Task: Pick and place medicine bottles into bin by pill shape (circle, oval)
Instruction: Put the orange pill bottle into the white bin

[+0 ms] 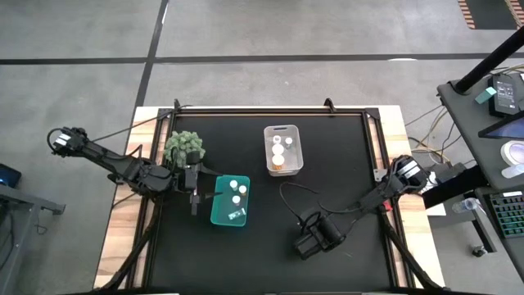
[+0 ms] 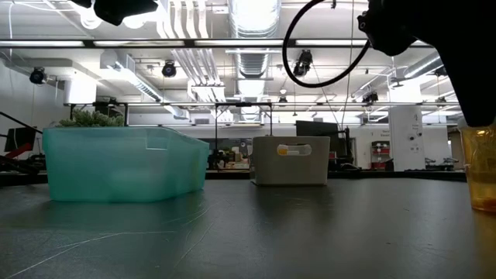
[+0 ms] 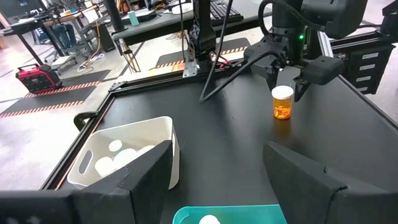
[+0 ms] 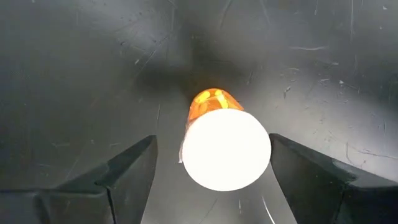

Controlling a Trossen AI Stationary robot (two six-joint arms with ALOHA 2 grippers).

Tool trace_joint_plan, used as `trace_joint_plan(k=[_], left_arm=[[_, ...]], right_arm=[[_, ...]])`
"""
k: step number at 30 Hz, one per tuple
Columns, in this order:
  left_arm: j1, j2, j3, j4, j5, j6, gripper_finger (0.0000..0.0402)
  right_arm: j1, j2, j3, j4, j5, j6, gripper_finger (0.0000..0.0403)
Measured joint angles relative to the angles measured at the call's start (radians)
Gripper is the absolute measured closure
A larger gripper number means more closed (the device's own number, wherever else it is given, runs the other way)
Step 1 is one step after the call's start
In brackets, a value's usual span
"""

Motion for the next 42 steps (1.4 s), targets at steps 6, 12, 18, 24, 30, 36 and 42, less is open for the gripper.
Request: trace_joint_plan(k=[6, 12, 18, 24, 30, 36, 42], left_arm=[[0.0, 0.0, 0.0, 0.0, 0.0, 0.0, 0.0166], [0.0, 0.0, 0.0, 0.0, 0.0, 0.0, 0.0166], [0.0, 0.0, 0.0, 0.0, 0.0, 0.003, 0.0166], [0.0, 0.0, 0.0, 0.0, 0.0, 0.005, 0.0166], [0.0, 0.0, 0.0, 0.0, 0.0, 0.005, 0.0166], [0.0, 0.0, 0.0, 0.0, 0.0, 0.005, 0.0166], [0.0, 0.0, 0.0, 0.0, 0.0, 0.005, 0.0166]], right_arm=[[0.0, 0.0, -0.01, 0.006, 0.0, -0.003, 0.0127], [0.0, 0.0, -0.039, 0.01, 0.0, -0.007, 0.0149], [-0.002, 0.0, -0.045, 0.01, -0.002, -0.017, 0.0188], [-0.015, -0.018, -0.031, 0.003, -0.005, -0.051, 0.0202], [-0.054, -0.068, 0.001, -0.021, 0.004, -0.093, 0.019], [-0.116, -0.082, 0.057, -0.065, 0.019, -0.196, 0.0194], [-0.173, -0.081, 0.154, -0.134, 0.024, -0.326, 0.0194]])
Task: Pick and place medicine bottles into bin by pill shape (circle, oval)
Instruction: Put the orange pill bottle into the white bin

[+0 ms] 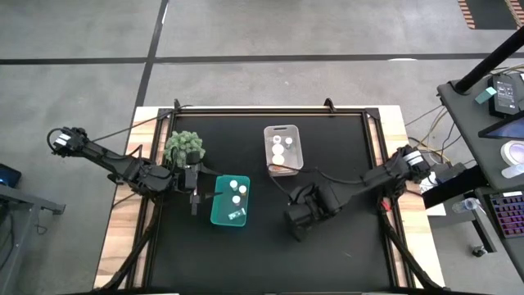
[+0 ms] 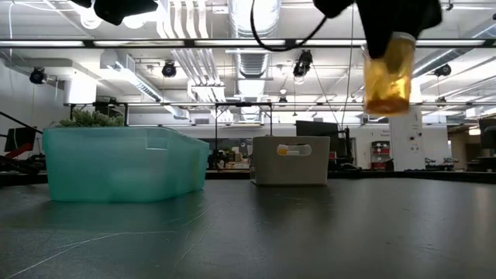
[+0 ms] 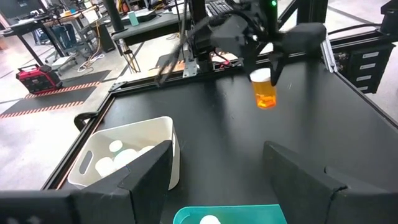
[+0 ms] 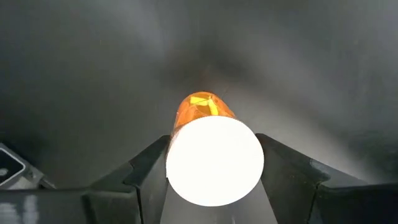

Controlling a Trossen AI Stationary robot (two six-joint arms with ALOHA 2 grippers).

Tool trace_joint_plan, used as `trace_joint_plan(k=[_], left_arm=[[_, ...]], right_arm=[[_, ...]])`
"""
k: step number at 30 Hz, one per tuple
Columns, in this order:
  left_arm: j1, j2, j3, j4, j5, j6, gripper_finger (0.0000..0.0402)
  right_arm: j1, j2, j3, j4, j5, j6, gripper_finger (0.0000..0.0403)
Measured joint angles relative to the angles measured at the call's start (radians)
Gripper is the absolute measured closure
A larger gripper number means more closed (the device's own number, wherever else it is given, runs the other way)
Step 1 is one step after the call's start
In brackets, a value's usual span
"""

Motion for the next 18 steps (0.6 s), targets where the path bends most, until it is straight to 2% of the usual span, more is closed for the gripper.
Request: trace_joint_plan(k=[5, 9, 18], left_arm=[[0.0, 0.0, 0.0, 0.0, 0.0, 0.0, 0.0166], [0.0, 0.0, 0.0, 0.0, 0.0, 0.0, 0.0166], [0.0, 0.0, 0.0, 0.001, 0.0, 0.002, 0.0166]], right_arm=[[-0.068, 0.0, 0.088, -0.092, 0.051, -0.119, 0.0194], [-0.153, 0.0, 0.142, -0.116, 0.09, -0.298, 0.0194], [-0.449, 0.001, 0.163, -0.113, 0.093, -0.742, 0.0194]])
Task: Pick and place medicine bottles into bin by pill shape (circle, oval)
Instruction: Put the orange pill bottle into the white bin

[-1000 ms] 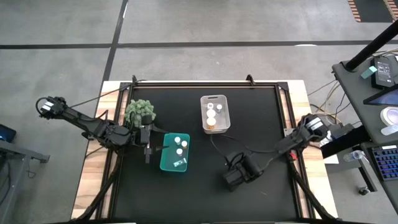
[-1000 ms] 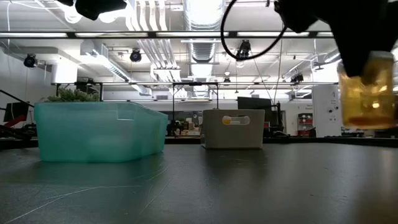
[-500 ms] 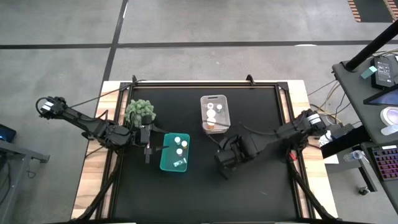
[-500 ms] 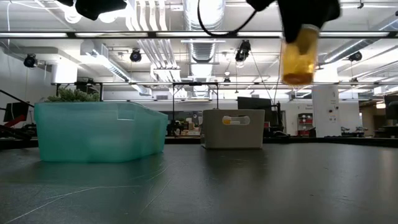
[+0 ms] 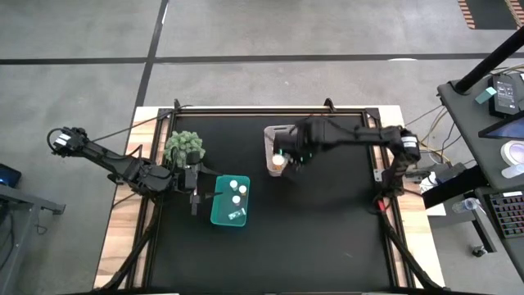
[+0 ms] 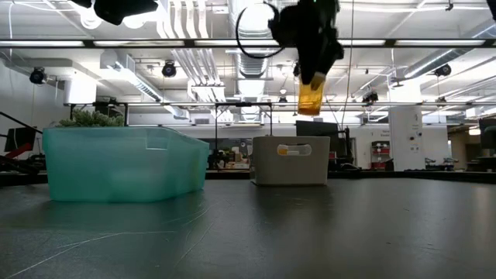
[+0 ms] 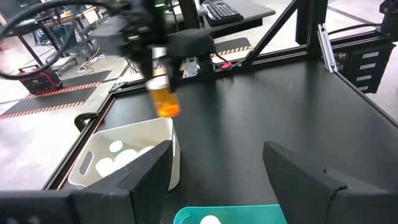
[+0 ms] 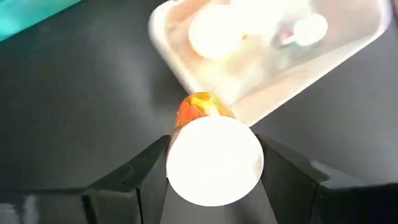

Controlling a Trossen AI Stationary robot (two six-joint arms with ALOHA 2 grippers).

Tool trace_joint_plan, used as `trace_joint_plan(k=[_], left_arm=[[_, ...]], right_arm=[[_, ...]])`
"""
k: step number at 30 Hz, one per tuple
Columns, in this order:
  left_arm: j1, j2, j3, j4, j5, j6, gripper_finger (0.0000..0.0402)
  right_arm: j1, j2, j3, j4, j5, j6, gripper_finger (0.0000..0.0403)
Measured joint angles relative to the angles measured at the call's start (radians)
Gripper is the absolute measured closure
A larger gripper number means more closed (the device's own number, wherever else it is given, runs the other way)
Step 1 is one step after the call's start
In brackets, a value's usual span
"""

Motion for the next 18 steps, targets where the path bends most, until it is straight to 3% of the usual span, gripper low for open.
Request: trace_joint_plan(k=[7, 18], left_arm=[[0.0, 0.0, 0.001, 0.0, 0.0, 0.026, 0.0166], [0.0, 0.0, 0.001, 0.0, 0.0, 0.026, 0.0166]], right_arm=[[-0.166, 0.011, 0.0, 0.048, -0.022, -0.145, 0.0194], [-0.214, 0.109, -0.001, 0.092, -0.048, -0.272, 0.0194]])
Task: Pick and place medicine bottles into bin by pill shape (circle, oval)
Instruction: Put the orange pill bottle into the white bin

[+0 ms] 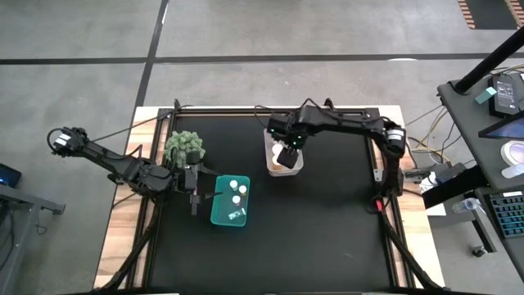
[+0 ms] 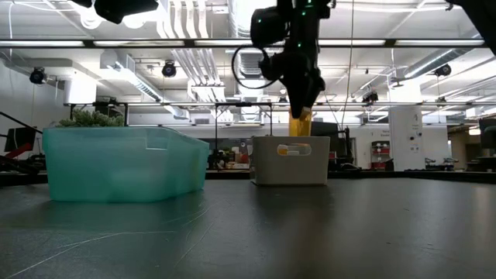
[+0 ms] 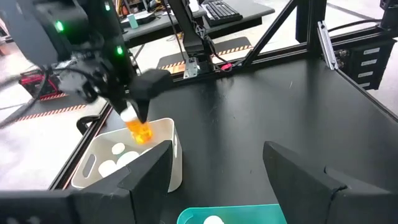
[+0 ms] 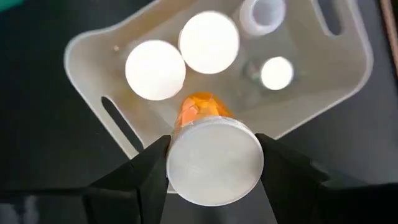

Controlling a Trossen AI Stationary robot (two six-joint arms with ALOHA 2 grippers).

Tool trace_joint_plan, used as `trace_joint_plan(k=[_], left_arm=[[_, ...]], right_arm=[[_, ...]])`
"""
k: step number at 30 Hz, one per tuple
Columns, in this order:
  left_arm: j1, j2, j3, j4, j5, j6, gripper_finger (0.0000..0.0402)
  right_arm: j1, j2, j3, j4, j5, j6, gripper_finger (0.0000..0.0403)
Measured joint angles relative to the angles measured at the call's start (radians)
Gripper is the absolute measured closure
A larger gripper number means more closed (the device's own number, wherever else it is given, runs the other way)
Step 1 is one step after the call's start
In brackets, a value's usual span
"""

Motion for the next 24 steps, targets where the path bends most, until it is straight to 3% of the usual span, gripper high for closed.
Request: trace_joint_plan(k=[24], left_arm=[[0.0, 0.0, -0.002, -0.001, 0.0, 0.0, 0.0166]], right_arm=[[-0.005, 0.126, -0.001, 0.01, 0.012, -0.089, 0.0187]])
